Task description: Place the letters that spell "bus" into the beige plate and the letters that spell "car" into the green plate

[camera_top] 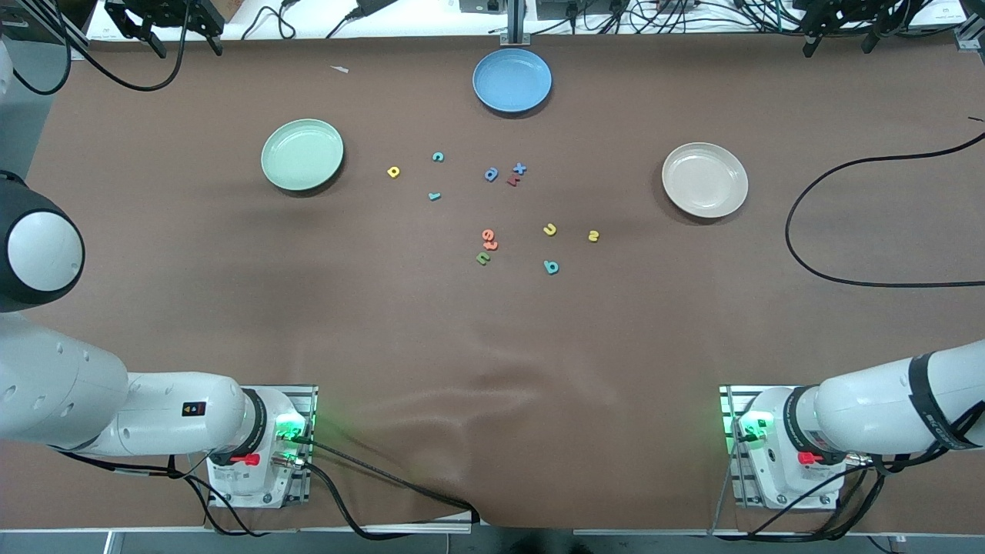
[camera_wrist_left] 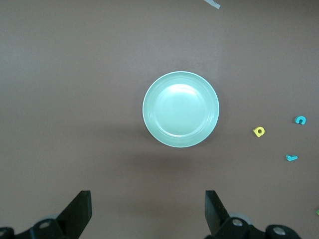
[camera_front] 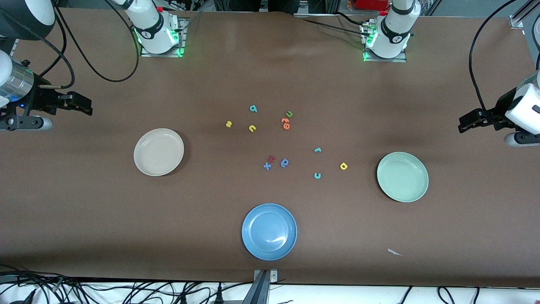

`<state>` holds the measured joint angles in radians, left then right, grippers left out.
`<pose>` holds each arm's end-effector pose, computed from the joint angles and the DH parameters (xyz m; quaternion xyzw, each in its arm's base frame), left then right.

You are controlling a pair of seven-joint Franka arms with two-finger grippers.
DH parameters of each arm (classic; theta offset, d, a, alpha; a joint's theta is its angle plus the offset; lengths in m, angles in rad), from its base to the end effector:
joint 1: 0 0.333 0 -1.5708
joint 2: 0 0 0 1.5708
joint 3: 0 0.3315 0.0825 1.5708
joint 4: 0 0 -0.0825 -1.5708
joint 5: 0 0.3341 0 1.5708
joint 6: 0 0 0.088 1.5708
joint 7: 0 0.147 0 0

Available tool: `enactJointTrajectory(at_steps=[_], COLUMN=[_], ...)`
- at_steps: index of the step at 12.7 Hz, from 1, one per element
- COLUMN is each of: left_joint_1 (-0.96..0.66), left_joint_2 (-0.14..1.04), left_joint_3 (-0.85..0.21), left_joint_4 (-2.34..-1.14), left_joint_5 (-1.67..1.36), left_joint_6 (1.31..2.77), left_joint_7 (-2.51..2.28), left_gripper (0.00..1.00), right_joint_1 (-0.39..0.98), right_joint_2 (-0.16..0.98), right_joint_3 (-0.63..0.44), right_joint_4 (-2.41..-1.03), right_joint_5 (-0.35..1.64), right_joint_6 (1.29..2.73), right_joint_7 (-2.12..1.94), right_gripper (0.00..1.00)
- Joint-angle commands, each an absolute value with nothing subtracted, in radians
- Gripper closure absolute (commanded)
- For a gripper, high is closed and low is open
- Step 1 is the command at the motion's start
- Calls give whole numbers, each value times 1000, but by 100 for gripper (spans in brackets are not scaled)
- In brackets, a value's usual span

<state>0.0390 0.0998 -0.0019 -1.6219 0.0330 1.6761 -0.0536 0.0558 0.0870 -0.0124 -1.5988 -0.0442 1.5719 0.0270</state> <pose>0.5385 0.0246 0.5352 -0.9987 -0.0432 0.0227 0.0165 0.5229 0.0165 0.5438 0.9981 0.0095 -0.0561 0.0246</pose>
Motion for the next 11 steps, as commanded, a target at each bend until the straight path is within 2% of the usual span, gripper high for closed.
enactJointTrajectory(at_steps=[1, 11], left_joint_1=[44, 43], left_joint_2=[98, 98], left_joint_3=[-5, -5], left_joint_4=[-1611, -1611], left_joint_5=[44, 46], left_joint_6=[1660, 1660], left_joint_7=[-38, -38], left_gripper=[0, 0], right_joint_1=[51, 51], right_joint_2=[98, 97], right_joint_3=[-14, -15], right_joint_4=[-1578, -1580], right_joint_5=[-26, -25], right_joint_6=[1549, 1531], right_joint_7=[9, 9], right_gripper=[0, 0])
